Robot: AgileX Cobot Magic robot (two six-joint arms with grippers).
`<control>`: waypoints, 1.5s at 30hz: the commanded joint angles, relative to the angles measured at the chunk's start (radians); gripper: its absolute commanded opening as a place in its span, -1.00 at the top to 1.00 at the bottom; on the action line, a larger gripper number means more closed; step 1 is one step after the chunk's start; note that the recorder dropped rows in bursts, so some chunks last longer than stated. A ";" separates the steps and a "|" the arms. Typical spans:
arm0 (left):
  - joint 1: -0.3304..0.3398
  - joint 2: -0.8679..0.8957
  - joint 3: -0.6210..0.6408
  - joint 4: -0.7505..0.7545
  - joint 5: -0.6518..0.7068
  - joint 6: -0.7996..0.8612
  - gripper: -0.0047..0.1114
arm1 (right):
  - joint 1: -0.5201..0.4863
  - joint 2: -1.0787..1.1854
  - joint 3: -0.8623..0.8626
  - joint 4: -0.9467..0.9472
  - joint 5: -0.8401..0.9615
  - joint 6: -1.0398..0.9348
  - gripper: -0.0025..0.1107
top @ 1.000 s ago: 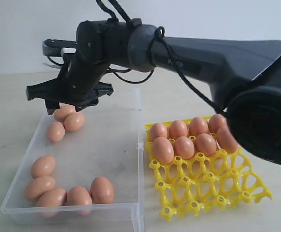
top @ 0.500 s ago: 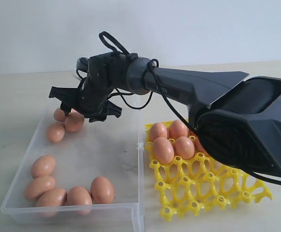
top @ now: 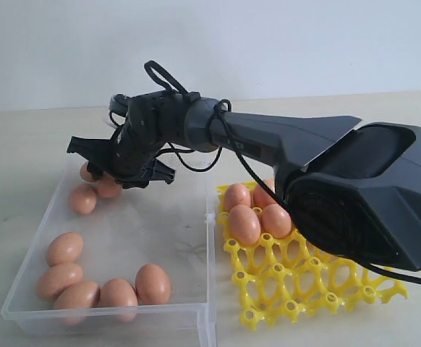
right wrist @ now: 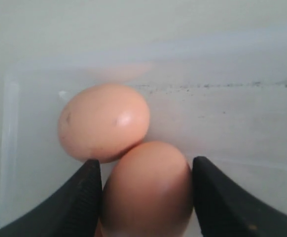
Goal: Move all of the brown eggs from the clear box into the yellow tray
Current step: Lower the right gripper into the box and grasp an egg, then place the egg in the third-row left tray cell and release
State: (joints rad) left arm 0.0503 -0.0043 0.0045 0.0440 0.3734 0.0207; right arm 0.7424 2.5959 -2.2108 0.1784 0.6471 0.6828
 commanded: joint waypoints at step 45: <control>0.002 0.004 -0.005 0.003 -0.005 0.001 0.92 | -0.039 -1.115 1.717 0.190 -0.922 -1.167 0.96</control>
State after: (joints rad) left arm 0.0503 -0.0043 0.0045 0.0440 0.3734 0.0207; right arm 0.7098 1.4911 -0.5137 0.3091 -0.2042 -0.3508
